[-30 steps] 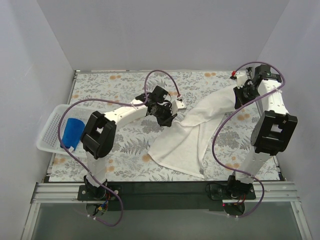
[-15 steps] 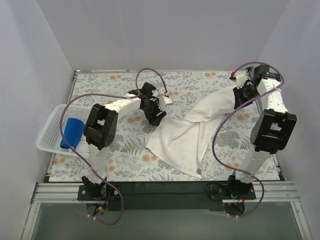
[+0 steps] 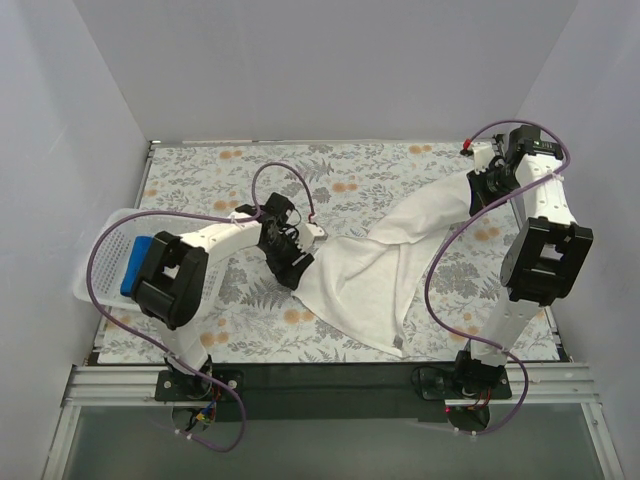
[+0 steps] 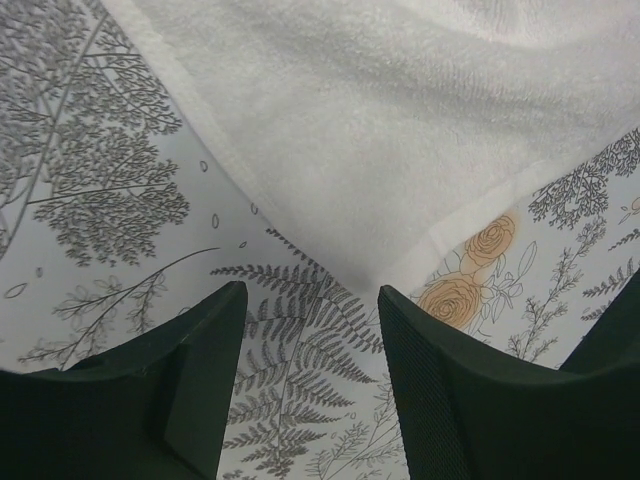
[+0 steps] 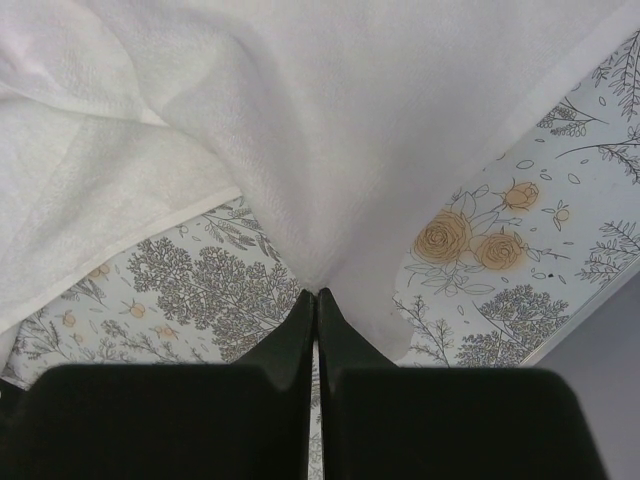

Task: Roll the towels
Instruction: Flatten the towel

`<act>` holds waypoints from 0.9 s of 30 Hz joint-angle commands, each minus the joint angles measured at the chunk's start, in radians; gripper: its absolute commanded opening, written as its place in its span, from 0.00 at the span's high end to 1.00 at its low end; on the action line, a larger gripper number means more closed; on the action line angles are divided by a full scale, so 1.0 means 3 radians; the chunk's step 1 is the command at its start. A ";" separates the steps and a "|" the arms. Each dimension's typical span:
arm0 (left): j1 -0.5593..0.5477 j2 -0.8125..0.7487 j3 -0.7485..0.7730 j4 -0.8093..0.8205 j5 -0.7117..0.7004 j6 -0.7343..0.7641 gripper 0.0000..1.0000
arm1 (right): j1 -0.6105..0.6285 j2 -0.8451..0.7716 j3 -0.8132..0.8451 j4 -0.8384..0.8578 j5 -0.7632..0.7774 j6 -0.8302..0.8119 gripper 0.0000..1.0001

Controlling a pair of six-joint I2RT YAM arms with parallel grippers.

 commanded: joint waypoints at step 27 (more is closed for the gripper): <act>0.0608 -0.0156 0.1473 0.0115 -0.0924 0.0375 1.00 | -0.0184 -0.0043 0.1180 -0.0237 0.0081 0.0206 0.99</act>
